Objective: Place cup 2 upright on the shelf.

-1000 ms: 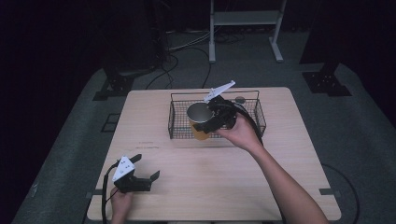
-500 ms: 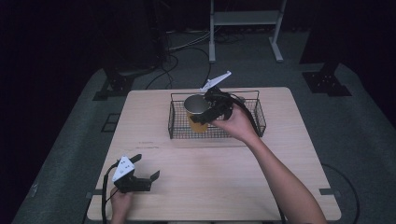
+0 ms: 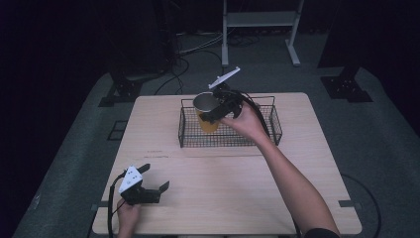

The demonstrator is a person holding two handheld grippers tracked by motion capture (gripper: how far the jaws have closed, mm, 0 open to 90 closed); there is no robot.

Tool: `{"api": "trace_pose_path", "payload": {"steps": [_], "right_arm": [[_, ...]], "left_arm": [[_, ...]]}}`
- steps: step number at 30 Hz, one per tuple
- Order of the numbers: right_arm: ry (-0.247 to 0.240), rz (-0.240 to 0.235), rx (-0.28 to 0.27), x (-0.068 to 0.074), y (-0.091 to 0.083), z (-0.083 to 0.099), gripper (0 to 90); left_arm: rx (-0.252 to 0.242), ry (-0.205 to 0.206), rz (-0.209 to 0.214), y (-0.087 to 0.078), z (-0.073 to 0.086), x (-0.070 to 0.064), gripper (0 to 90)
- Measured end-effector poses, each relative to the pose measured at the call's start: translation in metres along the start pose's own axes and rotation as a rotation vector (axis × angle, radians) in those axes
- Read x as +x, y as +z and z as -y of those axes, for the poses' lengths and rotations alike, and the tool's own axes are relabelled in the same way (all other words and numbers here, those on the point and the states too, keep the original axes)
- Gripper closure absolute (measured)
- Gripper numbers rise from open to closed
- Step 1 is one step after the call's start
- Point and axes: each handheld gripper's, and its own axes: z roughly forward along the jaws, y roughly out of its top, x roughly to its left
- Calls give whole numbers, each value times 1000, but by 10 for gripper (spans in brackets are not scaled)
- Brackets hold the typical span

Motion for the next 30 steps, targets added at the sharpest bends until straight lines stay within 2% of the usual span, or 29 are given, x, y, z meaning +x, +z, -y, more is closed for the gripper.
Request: {"api": "trace_pose_path", "payload": {"steps": [15, 26, 30], "right_arm": [[30, 24, 10, -16, 15, -10, 142], [65, 42, 27, -30, 34, -9, 142], [83, 33, 25, -34, 42, -6, 142]], "left_arm": [[0, 0, 1, 0, 0, 0, 0], [-2, -1, 1, 0, 0, 0, 0], [-2, 0, 1, 0, 0, 0, 0]]}}
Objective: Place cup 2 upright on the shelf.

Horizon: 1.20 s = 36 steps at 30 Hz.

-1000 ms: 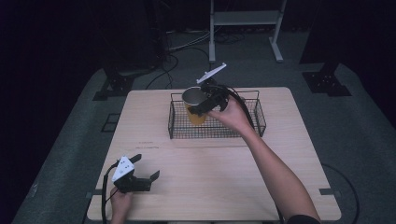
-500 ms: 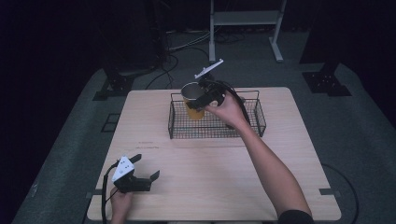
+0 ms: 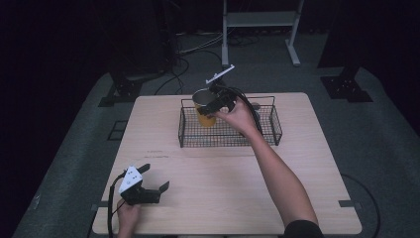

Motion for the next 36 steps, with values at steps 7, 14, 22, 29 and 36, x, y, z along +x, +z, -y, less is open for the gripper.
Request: {"api": "trace_pose_path", "payload": {"steps": [7, 14, 22, 29, 36], "right_arm": [[26, 12, 4, -7, 15, 6, 142], [49, 26, 18, -13, 30, 9, 142], [69, 53, 29, -18, 42, 14, 142], [61, 74, 70, -18, 56, 18, 142], [53, 79, 93, -16, 68, 20, 141]], "left_arm": [[-1, -2, 1, 0, 0, 0, 0], [-2, -4, 2, 0, 0, 0, 0], [-3, -4, 2, 0, 0, 0, 0], [-4, -4, 3, 0, 0, 0, 0], [-2, 3, 2, 0, 0, 1, 0]]}}
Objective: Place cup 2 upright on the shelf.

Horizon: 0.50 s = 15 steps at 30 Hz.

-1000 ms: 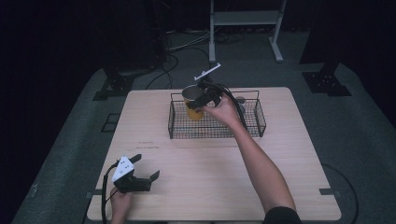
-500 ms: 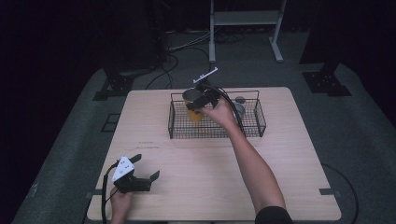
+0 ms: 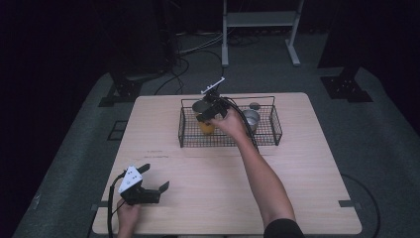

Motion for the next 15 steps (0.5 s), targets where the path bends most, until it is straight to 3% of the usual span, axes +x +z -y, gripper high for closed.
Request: {"api": "trace_pose_path", "payload": {"steps": [15], "right_arm": [[3, 6, 30, 0, 17, 4, 140]], "left_arm": [[-1, -2, 3, 0, 0, 0, 0]]}}
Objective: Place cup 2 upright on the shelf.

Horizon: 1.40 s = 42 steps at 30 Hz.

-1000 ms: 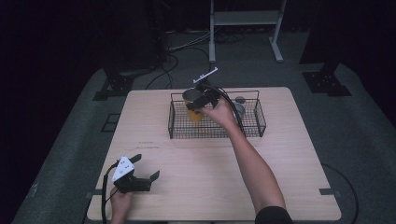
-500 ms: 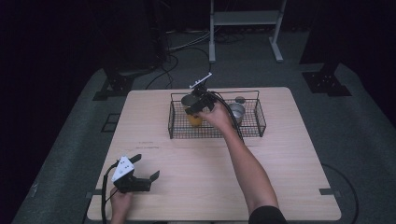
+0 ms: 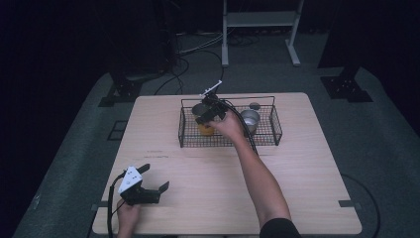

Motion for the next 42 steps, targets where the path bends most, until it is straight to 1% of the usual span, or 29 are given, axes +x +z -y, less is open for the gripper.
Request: {"api": "trace_pose_path", "payload": {"steps": [4, 8, 14, 19, 26, 29, 33, 42], "right_arm": [[-3, 6, 20, -1, 4, 1, 139], [-2, -3, 20, 0, 4, 2, 139], [-9, 1, 19, 1, 3, 6, 136], [-1, 1, 30, 0, 1, 9, 132], [-18, 1, 43, 3, 1, 10, 105], [-11, 2, 33, 3, 0, 9, 70], [-14, 0, 36, 4, 0, 9, 26], [-1, -5, -17, 5, -11, 9, 8]], "left_arm": [[-1, 1, 0, 0, 0, 0, 0], [0, 0, 0, 0, 0, 0, 0], [2, 0, 0, 0, 0, 0, 0], [2, 0, -2, 1, 0, -1, 0], [3, -1, -3, 1, 0, -1, 0], [3, -2, -3, 1, 0, -1, 0], [4, -4, -3, 1, 0, -1, 0], [7, -3, -6, 2, 0, 0, 0]]}}
